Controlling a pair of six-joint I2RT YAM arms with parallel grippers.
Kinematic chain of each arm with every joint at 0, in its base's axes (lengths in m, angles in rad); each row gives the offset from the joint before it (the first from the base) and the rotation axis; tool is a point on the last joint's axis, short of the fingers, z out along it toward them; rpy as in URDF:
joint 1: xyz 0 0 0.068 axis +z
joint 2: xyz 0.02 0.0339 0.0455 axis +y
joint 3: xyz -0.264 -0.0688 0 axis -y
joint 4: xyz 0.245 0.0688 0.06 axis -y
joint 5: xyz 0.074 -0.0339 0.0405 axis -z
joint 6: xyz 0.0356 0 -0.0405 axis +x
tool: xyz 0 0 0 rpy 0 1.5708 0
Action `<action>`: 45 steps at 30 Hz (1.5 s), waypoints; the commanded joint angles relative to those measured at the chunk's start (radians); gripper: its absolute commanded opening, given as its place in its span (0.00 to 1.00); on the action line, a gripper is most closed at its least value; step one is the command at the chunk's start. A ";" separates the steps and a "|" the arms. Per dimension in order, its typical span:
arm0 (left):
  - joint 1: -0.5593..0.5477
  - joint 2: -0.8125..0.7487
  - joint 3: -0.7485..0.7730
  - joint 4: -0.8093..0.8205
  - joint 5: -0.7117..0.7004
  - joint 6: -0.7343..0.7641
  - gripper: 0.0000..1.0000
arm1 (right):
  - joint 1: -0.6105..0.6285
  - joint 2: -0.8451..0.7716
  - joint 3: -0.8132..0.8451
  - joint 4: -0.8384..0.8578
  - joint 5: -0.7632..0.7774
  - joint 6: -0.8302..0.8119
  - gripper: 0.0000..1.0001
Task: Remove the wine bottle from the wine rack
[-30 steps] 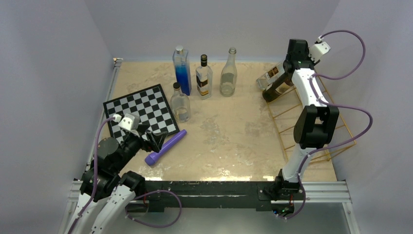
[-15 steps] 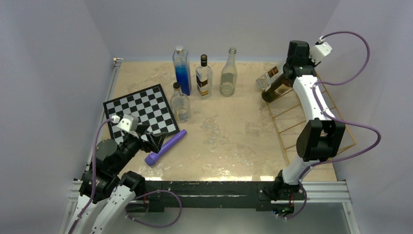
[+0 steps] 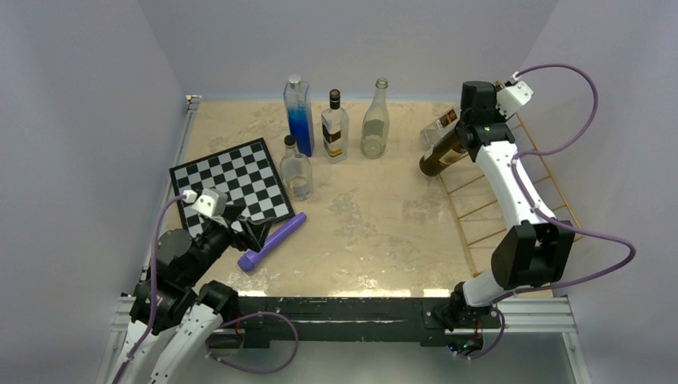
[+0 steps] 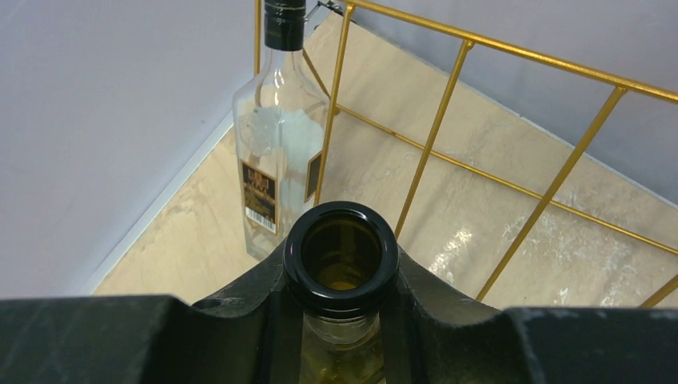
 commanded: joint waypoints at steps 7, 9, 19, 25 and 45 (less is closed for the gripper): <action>-0.006 -0.019 0.018 0.019 0.019 0.017 0.91 | 0.151 -0.180 -0.144 0.210 -0.021 -0.112 0.00; -0.006 -0.019 0.018 0.021 0.019 0.017 0.91 | 0.181 -0.206 -0.181 0.280 -0.075 -0.195 0.00; -0.006 -0.010 0.016 0.021 0.018 0.017 0.91 | 0.294 -0.224 -0.308 0.638 -0.652 -0.541 0.00; -0.006 -0.007 0.017 0.021 0.019 0.016 0.91 | 0.361 -0.176 -0.330 0.821 -0.960 -0.685 0.00; -0.007 -0.004 0.017 0.019 0.016 0.016 0.91 | 0.437 0.026 -0.196 0.901 -1.184 -0.793 0.00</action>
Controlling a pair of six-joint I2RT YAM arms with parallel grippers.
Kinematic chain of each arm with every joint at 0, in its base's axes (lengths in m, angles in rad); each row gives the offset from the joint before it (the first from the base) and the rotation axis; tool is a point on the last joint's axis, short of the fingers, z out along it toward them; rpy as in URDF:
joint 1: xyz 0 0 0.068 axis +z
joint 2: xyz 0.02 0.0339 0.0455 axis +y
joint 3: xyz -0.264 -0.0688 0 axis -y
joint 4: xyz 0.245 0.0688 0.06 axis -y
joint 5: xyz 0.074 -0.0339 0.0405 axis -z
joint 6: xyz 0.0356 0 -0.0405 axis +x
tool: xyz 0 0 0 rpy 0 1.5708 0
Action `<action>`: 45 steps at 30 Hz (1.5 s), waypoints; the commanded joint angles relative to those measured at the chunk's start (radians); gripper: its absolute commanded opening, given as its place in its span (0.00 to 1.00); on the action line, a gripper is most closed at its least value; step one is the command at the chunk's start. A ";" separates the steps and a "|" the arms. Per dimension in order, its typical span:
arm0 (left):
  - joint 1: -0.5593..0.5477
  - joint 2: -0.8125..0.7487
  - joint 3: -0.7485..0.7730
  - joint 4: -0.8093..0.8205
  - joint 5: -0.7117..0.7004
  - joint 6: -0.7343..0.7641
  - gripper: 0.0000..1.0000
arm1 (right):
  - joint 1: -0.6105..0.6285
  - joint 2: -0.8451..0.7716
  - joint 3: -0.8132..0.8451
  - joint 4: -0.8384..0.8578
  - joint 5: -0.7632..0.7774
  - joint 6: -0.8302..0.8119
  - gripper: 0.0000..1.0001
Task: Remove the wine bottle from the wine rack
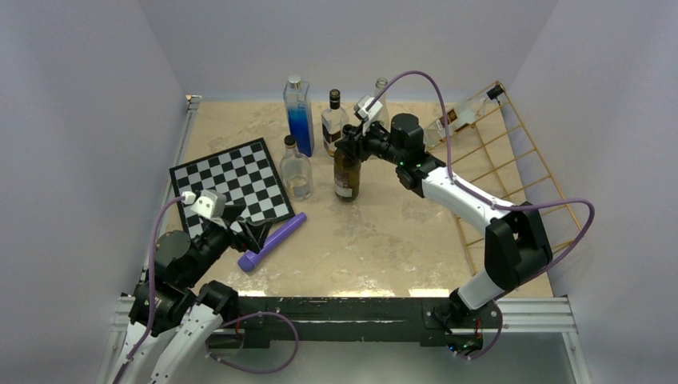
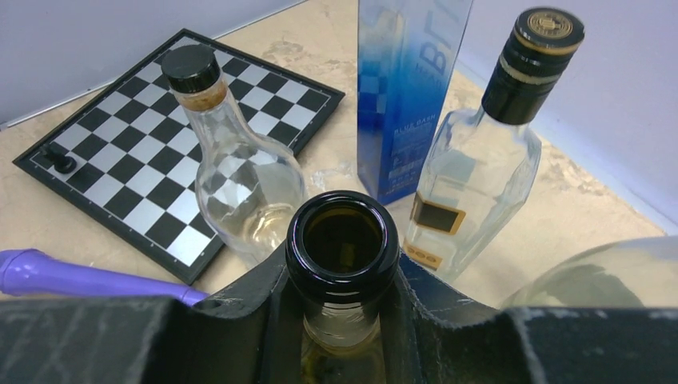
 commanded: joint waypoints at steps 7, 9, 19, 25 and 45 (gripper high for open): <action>-0.006 0.011 0.017 0.021 0.008 0.017 0.91 | 0.012 0.034 0.111 0.223 -0.044 -0.050 0.00; -0.006 0.012 0.017 0.020 0.008 0.017 0.91 | 0.015 0.049 0.120 0.227 -0.046 -0.041 0.00; -0.006 0.014 0.017 0.022 0.008 0.017 0.91 | 0.026 0.059 0.124 0.198 -0.025 -0.045 0.38; -0.006 0.016 0.018 0.020 0.011 0.017 0.91 | 0.027 0.036 0.131 0.161 -0.007 -0.026 0.69; -0.006 -0.003 0.018 0.019 0.010 0.017 0.91 | 0.003 -0.019 0.507 -0.348 0.960 0.170 0.99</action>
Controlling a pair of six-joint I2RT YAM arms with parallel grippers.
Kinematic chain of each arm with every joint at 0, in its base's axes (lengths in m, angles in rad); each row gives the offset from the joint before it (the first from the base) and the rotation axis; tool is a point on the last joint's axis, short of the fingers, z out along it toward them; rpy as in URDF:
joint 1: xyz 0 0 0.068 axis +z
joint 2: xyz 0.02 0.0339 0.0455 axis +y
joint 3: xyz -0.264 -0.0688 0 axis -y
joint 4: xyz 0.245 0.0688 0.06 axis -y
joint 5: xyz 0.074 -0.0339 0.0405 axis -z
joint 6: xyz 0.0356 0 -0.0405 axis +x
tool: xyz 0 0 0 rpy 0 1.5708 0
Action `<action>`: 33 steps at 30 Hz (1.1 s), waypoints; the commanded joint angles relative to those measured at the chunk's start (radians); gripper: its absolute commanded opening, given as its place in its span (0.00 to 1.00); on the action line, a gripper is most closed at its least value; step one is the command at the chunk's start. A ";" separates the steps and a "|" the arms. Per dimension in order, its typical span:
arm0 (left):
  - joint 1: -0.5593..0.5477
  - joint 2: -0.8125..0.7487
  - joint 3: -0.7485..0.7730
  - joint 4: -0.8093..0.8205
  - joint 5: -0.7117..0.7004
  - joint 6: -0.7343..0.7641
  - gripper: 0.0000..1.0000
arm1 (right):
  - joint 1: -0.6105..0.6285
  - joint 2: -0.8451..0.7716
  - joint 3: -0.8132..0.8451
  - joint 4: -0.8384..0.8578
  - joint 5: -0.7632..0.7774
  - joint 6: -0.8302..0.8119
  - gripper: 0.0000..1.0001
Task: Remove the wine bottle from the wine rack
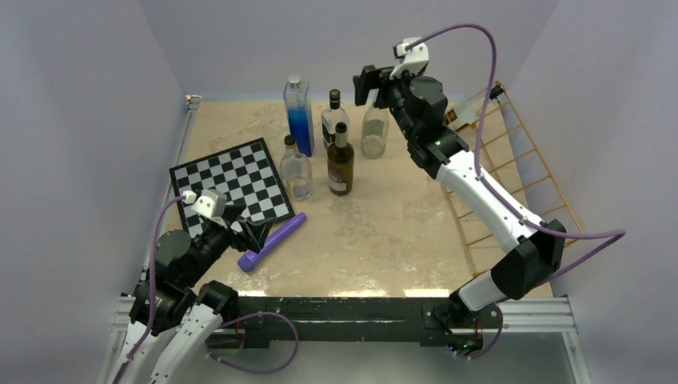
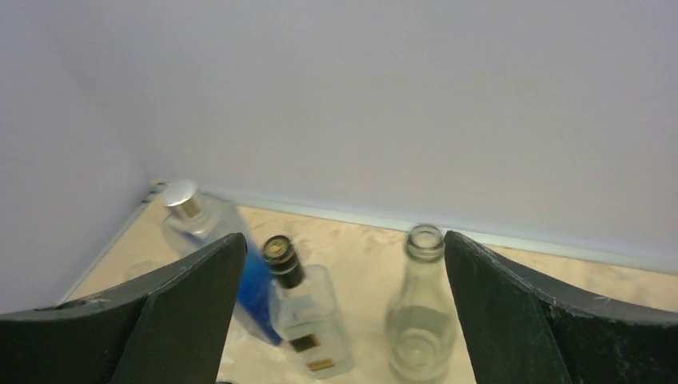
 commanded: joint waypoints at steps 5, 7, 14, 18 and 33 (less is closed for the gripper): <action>-0.006 -0.012 0.018 0.019 0.011 0.016 0.91 | -0.085 0.156 0.338 -0.373 0.522 0.065 0.99; -0.006 -0.012 0.018 0.021 0.013 0.017 0.91 | -0.128 0.200 0.413 -0.475 0.582 0.146 0.96; -0.006 -0.003 0.019 0.022 0.018 0.016 0.92 | -0.296 0.324 0.518 -0.598 0.508 0.319 0.86; -0.006 0.009 0.021 0.024 0.026 0.017 0.92 | -0.362 0.410 0.580 -0.620 0.522 0.373 0.83; -0.006 0.002 0.021 0.026 0.015 0.020 0.92 | -0.537 0.583 0.637 -0.600 0.461 0.479 0.75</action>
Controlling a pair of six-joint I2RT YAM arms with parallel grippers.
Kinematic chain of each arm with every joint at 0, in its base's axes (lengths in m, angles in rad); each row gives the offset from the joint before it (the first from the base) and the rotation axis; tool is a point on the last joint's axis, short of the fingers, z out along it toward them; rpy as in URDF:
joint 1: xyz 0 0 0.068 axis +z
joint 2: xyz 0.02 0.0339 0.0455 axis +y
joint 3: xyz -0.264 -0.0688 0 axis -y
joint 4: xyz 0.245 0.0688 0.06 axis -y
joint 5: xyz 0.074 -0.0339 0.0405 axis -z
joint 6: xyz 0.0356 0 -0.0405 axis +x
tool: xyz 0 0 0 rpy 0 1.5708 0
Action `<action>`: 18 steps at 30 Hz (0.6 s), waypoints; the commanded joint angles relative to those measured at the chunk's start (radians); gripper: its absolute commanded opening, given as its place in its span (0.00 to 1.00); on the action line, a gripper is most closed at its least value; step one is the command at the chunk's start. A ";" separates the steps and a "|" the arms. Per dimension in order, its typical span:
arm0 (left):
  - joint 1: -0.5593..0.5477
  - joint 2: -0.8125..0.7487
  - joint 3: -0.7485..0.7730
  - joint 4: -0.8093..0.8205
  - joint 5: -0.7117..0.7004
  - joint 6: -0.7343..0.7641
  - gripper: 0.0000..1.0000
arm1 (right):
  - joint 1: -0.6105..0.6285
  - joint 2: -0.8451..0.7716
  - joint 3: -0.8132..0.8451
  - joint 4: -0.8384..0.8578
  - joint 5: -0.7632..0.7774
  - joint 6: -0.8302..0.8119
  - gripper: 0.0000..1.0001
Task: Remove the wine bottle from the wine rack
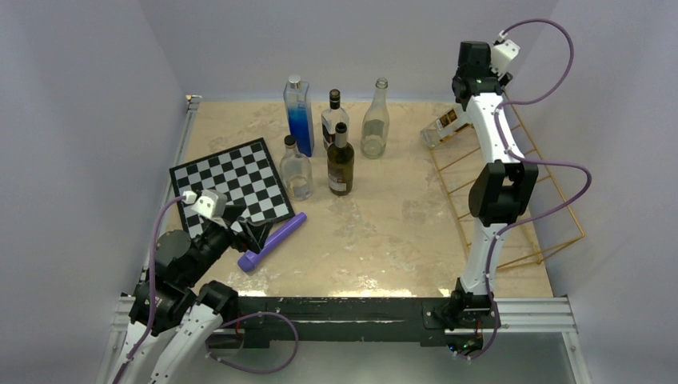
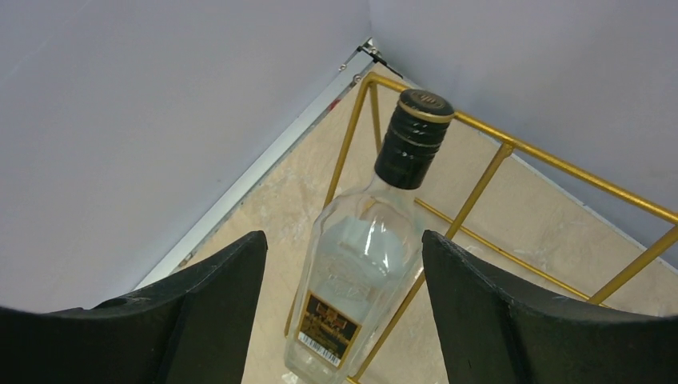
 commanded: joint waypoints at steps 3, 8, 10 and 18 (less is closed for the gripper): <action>-0.006 0.009 0.022 0.028 0.013 0.021 0.92 | -0.033 0.020 0.036 0.028 -0.005 0.073 0.74; -0.006 0.012 0.021 0.025 0.007 0.022 0.92 | -0.069 0.062 0.051 0.108 -0.032 0.051 0.73; -0.006 0.011 0.022 0.023 -0.001 0.022 0.92 | -0.072 0.087 0.086 0.107 -0.033 0.044 0.73; -0.006 0.024 0.024 0.020 -0.017 0.023 0.92 | -0.088 0.112 0.077 0.085 0.040 0.122 0.72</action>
